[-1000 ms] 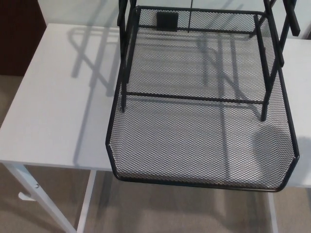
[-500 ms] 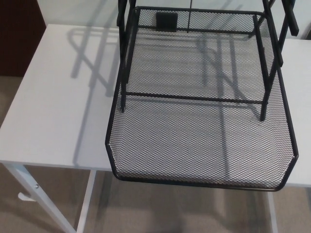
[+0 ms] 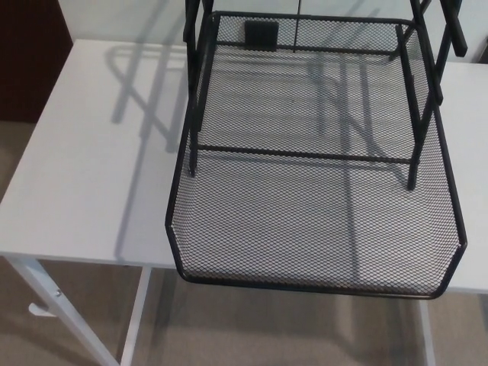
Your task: The robot walks towards a file tray kept in the middle of a desk and uses its right hand to grab a tray and pulls it out towards itself
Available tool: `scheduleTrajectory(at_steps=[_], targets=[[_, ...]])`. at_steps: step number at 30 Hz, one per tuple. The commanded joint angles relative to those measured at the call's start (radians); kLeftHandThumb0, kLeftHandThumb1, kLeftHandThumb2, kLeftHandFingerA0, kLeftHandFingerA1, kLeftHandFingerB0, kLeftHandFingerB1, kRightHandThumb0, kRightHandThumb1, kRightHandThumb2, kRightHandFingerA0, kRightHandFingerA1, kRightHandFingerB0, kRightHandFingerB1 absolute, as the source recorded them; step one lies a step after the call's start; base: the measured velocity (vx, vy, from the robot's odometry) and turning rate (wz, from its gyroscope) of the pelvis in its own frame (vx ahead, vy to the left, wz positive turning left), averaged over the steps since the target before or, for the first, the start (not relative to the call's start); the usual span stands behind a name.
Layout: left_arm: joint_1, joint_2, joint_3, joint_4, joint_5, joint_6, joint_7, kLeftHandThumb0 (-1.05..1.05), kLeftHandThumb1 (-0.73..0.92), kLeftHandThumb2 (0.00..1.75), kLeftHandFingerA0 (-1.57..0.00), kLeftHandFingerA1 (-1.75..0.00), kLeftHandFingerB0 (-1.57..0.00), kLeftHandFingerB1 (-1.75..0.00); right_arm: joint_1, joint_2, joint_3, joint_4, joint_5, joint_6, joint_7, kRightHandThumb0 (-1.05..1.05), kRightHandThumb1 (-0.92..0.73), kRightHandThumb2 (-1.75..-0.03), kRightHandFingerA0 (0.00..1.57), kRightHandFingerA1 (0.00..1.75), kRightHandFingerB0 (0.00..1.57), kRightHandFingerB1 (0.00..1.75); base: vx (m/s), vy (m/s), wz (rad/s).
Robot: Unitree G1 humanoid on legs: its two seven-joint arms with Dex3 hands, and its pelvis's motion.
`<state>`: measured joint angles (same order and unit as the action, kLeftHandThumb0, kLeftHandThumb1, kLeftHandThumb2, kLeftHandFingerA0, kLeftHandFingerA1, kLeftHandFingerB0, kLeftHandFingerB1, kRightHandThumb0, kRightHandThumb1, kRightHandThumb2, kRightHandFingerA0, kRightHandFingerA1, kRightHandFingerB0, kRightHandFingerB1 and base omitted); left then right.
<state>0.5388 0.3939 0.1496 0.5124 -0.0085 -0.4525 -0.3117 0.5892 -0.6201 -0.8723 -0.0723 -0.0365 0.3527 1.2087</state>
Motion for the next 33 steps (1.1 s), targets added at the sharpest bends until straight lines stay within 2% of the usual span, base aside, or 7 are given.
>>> scheduleTrajectory(at_steps=[1, 5, 7, 10, 13, 18, 33], targets=[[0.002, 0.043, 0.034, -0.030, -0.039, 0.076, -0.036, -0.47, 0.32, 0.61, -0.52, -0.47, -0.34, -0.41, -0.017, 0.102, 0.149, 0.342, 0.152, -0.171, 0.128, -0.51, -0.61, -0.59, 1.30, 0.95, 1.23, 0.83, 0.00, 0.000, 0.00], [-0.008, 0.048, 0.030, -0.039, -0.028, 0.086, -0.037, -0.48, 0.32, 0.62, -0.53, -0.47, -0.33, -0.41, -0.053, 0.169, 0.252, 0.487, 0.023, -0.294, -0.090, -0.52, -0.63, -0.59, 1.16, 0.87, 0.92, 0.69, 0.00, 0.000, 0.00], [-0.021, 0.040, 0.026, -0.031, -0.028, 0.084, -0.037, -0.48, 0.32, 0.61, -0.55, -0.47, -0.34, -0.41, -0.064, 0.207, 0.311, 0.488, -0.038, -0.302, -0.205, -0.50, -0.49, -0.93, 0.72, 0.73, 0.41, 0.58, 0.00, 0.000, 0.00], [-0.036, 0.038, 0.024, -0.023, -0.028, 0.086, -0.040, -0.47, 0.32, 0.61, -0.54, -0.47, -0.34, -0.41, -0.085, 0.242, 0.364, 0.503, -0.054, -0.326, -0.278, -0.60, -0.63, -0.60, 0.45, 0.50, 0.38, 0.42, 0.00, 0.000, 0.00], [-0.058, 0.043, 0.027, 0.002, -0.026, 0.080, -0.039, -0.47, 0.32, 0.61, -0.53, -0.47, -0.35, -0.42, -0.117, 0.285, 0.435, 0.473, -0.079, -0.293, -0.332, -0.36, -0.50, -1.02, 0.00, 0.51, 0.00, 0.52, 0.00, 0.000, 0.00], [-0.094, 0.058, 0.056, 0.019, -0.049, 0.105, -0.043, -0.50, 0.32, 0.63, -0.50, -0.48, -0.32, -0.42, -0.224, 0.364, 0.598, 0.406, -0.169, -0.191, -0.455, -0.77, -0.55, -0.91, 0.01, 0.34, 0.00, 0.11, 0.00, 0.000, 0.00], [-0.186, 0.080, 0.064, 0.127, -0.025, 0.109, -0.038, -0.45, 0.36, 0.51, -0.52, -0.41, -0.37, -0.35, -0.371, 0.574, 0.867, 0.438, -0.232, -0.194, -0.647, -0.89, -0.62, -0.91, 0.00, 0.09, 0.00, 0.00, 0.00, 0.000, 0.00]])
